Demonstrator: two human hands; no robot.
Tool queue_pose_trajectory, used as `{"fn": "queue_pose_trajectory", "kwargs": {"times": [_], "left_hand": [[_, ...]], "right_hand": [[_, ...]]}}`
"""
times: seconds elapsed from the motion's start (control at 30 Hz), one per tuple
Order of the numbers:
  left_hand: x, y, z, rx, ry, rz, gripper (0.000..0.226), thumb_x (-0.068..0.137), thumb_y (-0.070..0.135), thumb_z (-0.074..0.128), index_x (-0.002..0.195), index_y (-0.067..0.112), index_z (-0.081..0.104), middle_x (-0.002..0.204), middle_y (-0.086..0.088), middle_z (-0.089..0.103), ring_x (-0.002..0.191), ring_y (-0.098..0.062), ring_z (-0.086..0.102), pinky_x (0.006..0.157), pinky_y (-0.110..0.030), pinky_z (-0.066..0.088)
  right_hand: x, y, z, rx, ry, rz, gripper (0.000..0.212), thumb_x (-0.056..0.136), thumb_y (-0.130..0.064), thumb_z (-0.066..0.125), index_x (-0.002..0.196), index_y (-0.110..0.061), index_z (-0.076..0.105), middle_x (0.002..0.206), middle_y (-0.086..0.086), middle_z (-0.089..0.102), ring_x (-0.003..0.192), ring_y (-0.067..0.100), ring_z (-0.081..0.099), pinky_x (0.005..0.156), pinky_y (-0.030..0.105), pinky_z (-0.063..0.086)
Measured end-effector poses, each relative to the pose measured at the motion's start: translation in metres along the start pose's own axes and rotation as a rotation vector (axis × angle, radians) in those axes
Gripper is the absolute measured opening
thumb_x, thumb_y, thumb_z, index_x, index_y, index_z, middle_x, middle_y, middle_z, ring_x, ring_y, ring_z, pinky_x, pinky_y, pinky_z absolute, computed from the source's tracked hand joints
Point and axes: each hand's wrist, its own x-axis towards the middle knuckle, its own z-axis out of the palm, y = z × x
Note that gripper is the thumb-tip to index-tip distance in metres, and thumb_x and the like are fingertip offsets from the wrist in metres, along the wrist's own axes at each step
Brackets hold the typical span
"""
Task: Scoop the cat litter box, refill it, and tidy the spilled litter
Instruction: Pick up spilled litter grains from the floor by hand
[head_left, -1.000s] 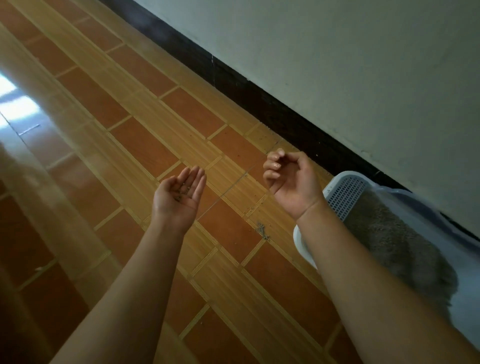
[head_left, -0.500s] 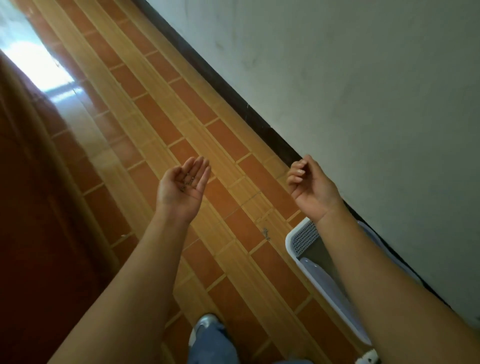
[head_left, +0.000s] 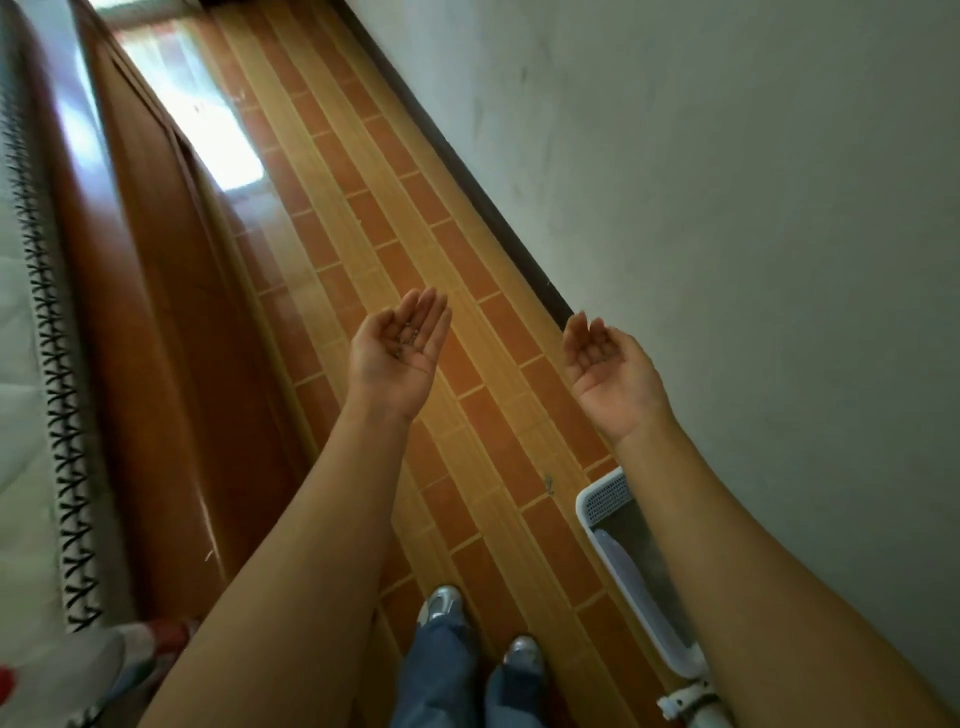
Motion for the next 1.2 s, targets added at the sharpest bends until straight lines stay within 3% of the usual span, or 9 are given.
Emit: {"fn": "queue_pose_trajectory", "kwargs": {"times": [0.1,0.37,0.5,0.67,0.8,0.9,1.03,1.13,1.2], "left_hand": [[-0.030,0.018,0.025,-0.011,-0.012,0.047,0.048,0.096,0.010,0.034,0.070,-0.006,0.070,0.085,-0.021,0.071,0.092,-0.033,0.066,0.081,-0.040,0.052],[-0.072,0.071,0.055,0.009,0.049,0.195,0.029,0.094,0.006,0.034,0.088,-0.004,0.061,0.099,-0.020,0.065,0.097,-0.031,0.063,0.101,-0.042,0.045],[-0.066,0.103,0.058,-0.006,0.086,0.244,0.028,0.093,0.004,0.032,0.092,-0.004,0.060,0.099,-0.019,0.064,0.096,-0.031,0.063,0.097,-0.041,0.047],[-0.032,0.155,0.059,-0.038,0.100,0.274,0.028,0.092,0.001,0.032,0.097,-0.004,0.059,0.104,-0.020,0.064,0.098,-0.032,0.063,0.077,-0.039,0.053],[0.005,0.211,0.067,-0.059,0.131,0.301,0.029,0.092,0.001,0.030,0.098,-0.004,0.059,0.105,-0.021,0.064,0.098,-0.032,0.063,0.088,-0.041,0.051],[0.029,0.255,0.079,-0.048,0.139,0.314,0.028,0.091,0.002,0.033,0.098,-0.004,0.060,0.102,-0.021,0.066,0.099,-0.032,0.063,0.086,-0.041,0.051],[0.073,0.317,0.098,-0.039,0.146,0.341,0.030,0.091,0.005,0.033,0.086,-0.004,0.061,0.084,-0.021,0.070,0.095,-0.032,0.063,0.088,-0.041,0.049],[0.107,0.356,0.114,-0.020,0.156,0.356,0.030,0.091,0.005,0.033,0.084,-0.004,0.061,0.077,-0.019,0.071,0.091,-0.032,0.064,0.079,-0.039,0.051],[0.130,0.380,0.125,-0.005,0.160,0.366,0.029,0.092,0.005,0.034,0.083,-0.004,0.060,0.075,-0.019,0.071,0.089,-0.031,0.065,0.082,-0.039,0.051]], "right_hand": [[-0.023,-0.004,0.036,-0.041,-0.051,0.027,0.031,0.099,-0.014,0.037,0.086,0.001,0.062,0.080,0.017,0.070,0.074,0.025,0.071,0.072,0.032,0.059],[-0.047,-0.016,0.112,-0.188,-0.144,0.061,0.030,0.098,-0.013,0.035,0.091,0.002,0.061,0.077,0.015,0.071,0.072,0.025,0.071,0.075,0.035,0.058],[-0.030,-0.012,0.145,-0.266,-0.168,0.082,0.029,0.097,-0.010,0.036,0.092,0.002,0.061,0.077,0.014,0.071,0.073,0.024,0.071,0.072,0.033,0.059],[0.015,0.012,0.197,-0.342,-0.192,0.111,0.030,0.094,-0.002,0.032,0.101,0.003,0.061,0.089,0.015,0.070,0.085,0.025,0.069,0.080,0.034,0.057],[0.059,0.045,0.254,-0.337,-0.220,0.134,0.038,0.079,0.011,0.030,0.101,0.004,0.060,0.082,0.016,0.072,0.076,0.026,0.071,0.071,0.033,0.059],[0.089,0.069,0.297,-0.334,-0.238,0.131,0.041,0.064,0.006,0.040,0.099,0.004,0.061,0.084,0.016,0.072,0.076,0.026,0.072,0.071,0.033,0.059],[0.133,0.097,0.354,-0.341,-0.234,0.121,0.026,0.089,-0.004,0.038,0.096,0.001,0.062,0.086,0.014,0.071,0.076,0.024,0.072,0.073,0.032,0.059],[0.168,0.116,0.396,-0.368,-0.230,0.125,0.026,0.093,-0.011,0.038,0.093,0.000,0.062,0.086,0.013,0.069,0.075,0.023,0.071,0.071,0.030,0.059],[0.194,0.126,0.424,-0.364,-0.241,0.143,0.027,0.095,-0.013,0.038,0.093,-0.001,0.062,0.081,0.013,0.070,0.070,0.022,0.071,0.066,0.029,0.059]]}}
